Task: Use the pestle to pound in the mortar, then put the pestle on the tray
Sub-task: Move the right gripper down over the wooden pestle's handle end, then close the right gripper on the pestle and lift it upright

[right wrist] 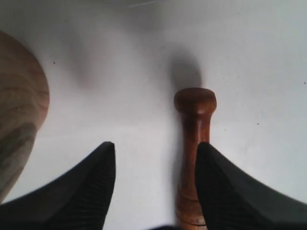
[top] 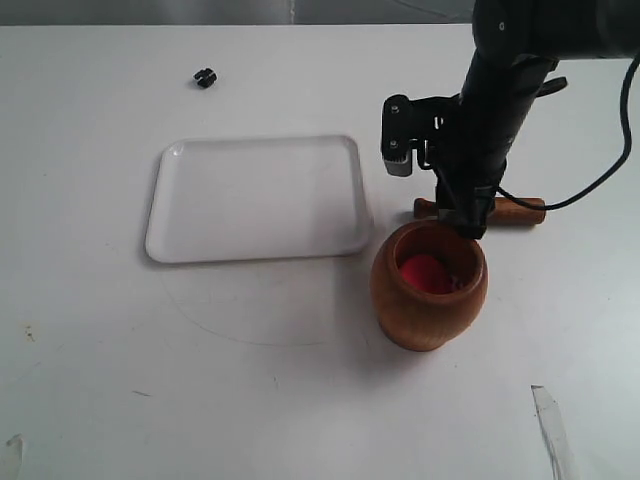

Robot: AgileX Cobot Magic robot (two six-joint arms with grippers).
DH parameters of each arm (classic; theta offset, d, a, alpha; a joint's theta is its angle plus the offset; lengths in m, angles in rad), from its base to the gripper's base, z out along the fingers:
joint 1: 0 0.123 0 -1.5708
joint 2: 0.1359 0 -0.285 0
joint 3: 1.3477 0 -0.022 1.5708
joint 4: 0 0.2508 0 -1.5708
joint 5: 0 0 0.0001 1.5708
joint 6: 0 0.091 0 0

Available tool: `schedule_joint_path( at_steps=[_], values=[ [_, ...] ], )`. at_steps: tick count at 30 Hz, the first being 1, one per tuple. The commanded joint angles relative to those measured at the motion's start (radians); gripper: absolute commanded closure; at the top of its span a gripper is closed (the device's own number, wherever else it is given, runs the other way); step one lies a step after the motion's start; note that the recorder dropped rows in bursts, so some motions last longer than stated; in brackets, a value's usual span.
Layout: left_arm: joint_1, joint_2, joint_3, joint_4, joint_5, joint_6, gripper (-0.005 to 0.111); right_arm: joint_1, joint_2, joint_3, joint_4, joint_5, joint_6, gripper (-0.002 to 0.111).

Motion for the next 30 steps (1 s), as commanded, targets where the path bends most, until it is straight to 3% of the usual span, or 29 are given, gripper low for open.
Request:
schedule_joint_path(
  at_steps=[1, 15, 19, 23, 30],
  values=[
    [-0.008, -0.001, 0.001, -0.007, -0.003, -0.008, 0.107, 0.000, -0.001, 0.014, 0.034, -0.051, -0.039, 0.060],
    [-0.008, -0.001, 0.001, -0.007, -0.003, -0.008, 0.107, 0.000, 0.081, 0.014, -0.071, -0.070, 0.013, 0.064],
    [-0.008, -0.001, 0.001, -0.007, -0.003, -0.008, 0.107, 0.000, 0.081, 0.014, -0.071, -0.070, 0.017, 0.078],
    [-0.008, -0.001, 0.001, -0.007, -0.003, -0.008, 0.107, 0.000, 0.081, 0.014, -0.085, -0.066, 0.017, 0.105],
    [-0.008, -0.001, 0.001, -0.007, -0.003, -0.008, 0.107, 0.000, 0.041, 0.011, -0.145, -0.143, 0.135, 0.108]
  ],
)
